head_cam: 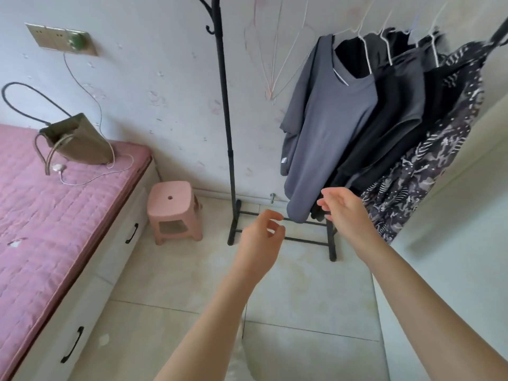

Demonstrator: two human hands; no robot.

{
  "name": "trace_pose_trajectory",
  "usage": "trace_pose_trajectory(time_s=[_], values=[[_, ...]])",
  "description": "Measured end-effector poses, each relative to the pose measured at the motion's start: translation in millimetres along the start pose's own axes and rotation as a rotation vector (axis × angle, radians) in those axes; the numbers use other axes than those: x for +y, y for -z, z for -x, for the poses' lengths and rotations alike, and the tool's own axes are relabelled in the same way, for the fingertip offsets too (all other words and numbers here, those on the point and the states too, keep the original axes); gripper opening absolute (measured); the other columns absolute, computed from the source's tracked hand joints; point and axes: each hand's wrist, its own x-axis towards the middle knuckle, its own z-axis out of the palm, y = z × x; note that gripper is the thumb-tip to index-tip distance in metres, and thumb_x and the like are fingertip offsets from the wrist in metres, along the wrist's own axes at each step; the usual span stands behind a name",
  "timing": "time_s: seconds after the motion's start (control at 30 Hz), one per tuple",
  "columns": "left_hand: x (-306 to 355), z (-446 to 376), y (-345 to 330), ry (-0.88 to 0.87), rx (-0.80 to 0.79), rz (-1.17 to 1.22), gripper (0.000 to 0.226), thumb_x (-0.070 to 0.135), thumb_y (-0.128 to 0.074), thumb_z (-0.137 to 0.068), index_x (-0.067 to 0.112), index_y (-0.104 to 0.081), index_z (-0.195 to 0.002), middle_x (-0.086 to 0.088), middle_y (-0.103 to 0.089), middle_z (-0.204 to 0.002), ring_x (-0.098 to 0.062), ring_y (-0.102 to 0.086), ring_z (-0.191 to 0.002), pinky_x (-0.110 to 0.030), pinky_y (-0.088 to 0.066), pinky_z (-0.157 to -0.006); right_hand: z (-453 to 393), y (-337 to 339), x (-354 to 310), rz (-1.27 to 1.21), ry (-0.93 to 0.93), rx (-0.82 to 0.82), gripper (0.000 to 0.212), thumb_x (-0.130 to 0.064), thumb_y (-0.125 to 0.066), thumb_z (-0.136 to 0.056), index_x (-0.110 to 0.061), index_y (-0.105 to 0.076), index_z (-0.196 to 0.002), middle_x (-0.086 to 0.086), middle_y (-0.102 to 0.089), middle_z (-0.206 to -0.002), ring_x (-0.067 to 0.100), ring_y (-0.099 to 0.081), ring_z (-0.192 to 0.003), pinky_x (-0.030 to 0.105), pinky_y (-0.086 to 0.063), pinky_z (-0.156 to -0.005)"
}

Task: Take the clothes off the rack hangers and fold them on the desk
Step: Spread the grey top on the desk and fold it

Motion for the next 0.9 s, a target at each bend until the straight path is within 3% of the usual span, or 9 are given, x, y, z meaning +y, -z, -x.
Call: trace_pose_trajectory(time_s=[0.17,0.27,0.37,0.57,0.67,0.77,0.9], values=[[43.4,-89.4,-9.8,-0.063,-0.060,-0.013,0.016,0.023,-0.051,-0.095,0.027,-0.057,-0.109,0.018,-0.059,-0.090,0.000,-0.057,-0.073,-0.017,-0.044,-0.054,-85.4,29.8,-35.0,-0.033,0.016,0.062,0.021,-0.035,-0.047,-0.097,-0.022,-0.061,-0.108,-0.007,-0.069,-0.098,0.012,-0.061,-0.102,0.045,-0.048,-0.098],[61.1,-133.8,-14.1,-0.091,-0.083,-0.011,0.016,0.022,-0.051,-0.094,0.028,-0.057,-0.109,0.014,-0.062,-0.099,-0.006,-0.059,-0.078,-0.015,-0.044,-0.052,-128.5,40.6,-53.5,-0.056,0.014,0.086,0.020,-0.036,-0.048,-0.097,-0.024,-0.060,-0.107,-0.009,-0.069,-0.098,0.011,-0.061,-0.102,0.044,-0.048,-0.099],[83.5,-182.5,-22.8,-0.124,-0.148,-0.038,0.020,0.018,-0.051,-0.094,0.026,-0.057,-0.112,0.009,-0.062,-0.110,-0.006,-0.060,-0.088,-0.014,-0.047,-0.062,-175.5,55.1,-71.5,-0.072,0.022,0.134,0.015,-0.034,-0.047,-0.097,-0.026,-0.059,-0.102,-0.007,-0.068,-0.100,0.013,-0.061,-0.101,0.045,-0.048,-0.099],[130.3,-249.2,-55.2,-0.187,-0.202,-0.051,0.031,0.017,-0.054,-0.094,0.022,-0.054,-0.124,0.006,-0.057,-0.123,-0.013,-0.056,-0.111,-0.033,-0.050,-0.091,-249.7,91.0,-103.7,-0.103,0.047,0.198,0.014,-0.028,-0.048,-0.098,-0.027,-0.059,-0.089,0.010,-0.068,-0.104,0.017,-0.059,-0.085,0.051,-0.050,-0.094],[152.4,-277.4,-73.9,-0.188,-0.221,-0.032,0.036,0.023,-0.055,-0.094,0.025,-0.051,-0.130,0.002,-0.054,-0.125,-0.015,-0.053,-0.119,-0.042,-0.053,-0.091,-287.4,108.3,-112.2,-0.104,0.074,0.214,0.013,-0.028,-0.049,-0.096,-0.029,-0.058,-0.087,0.010,-0.067,-0.104,0.017,-0.061,-0.090,0.049,-0.050,-0.096],[173.9,-304.8,-99.2,-0.204,-0.193,-0.028,0.041,0.026,-0.056,-0.094,0.026,-0.048,-0.134,0.002,-0.050,-0.135,-0.014,-0.049,-0.123,-0.040,-0.049,-0.097,-328.6,126.0,-116.0,-0.083,0.118,0.227,0.013,-0.027,-0.048,-0.095,-0.022,-0.059,-0.099,0.002,-0.064,-0.107,0.020,-0.060,-0.104,0.045,-0.048,-0.099],[203.2,-333.3,-131.8,-0.220,-0.128,-0.022,0.053,0.035,-0.059,-0.093,0.022,-0.041,-0.141,0.003,-0.042,-0.145,-0.015,-0.039,-0.134,-0.037,-0.039,-0.107,-370.7,138.8,-120.8,-0.091,0.124,0.213,0.032,-0.023,-0.049,-0.092,-0.014,-0.057,-0.122,0.001,-0.063,-0.109,0.020,-0.059,-0.108,0.044,-0.046,-0.101]])
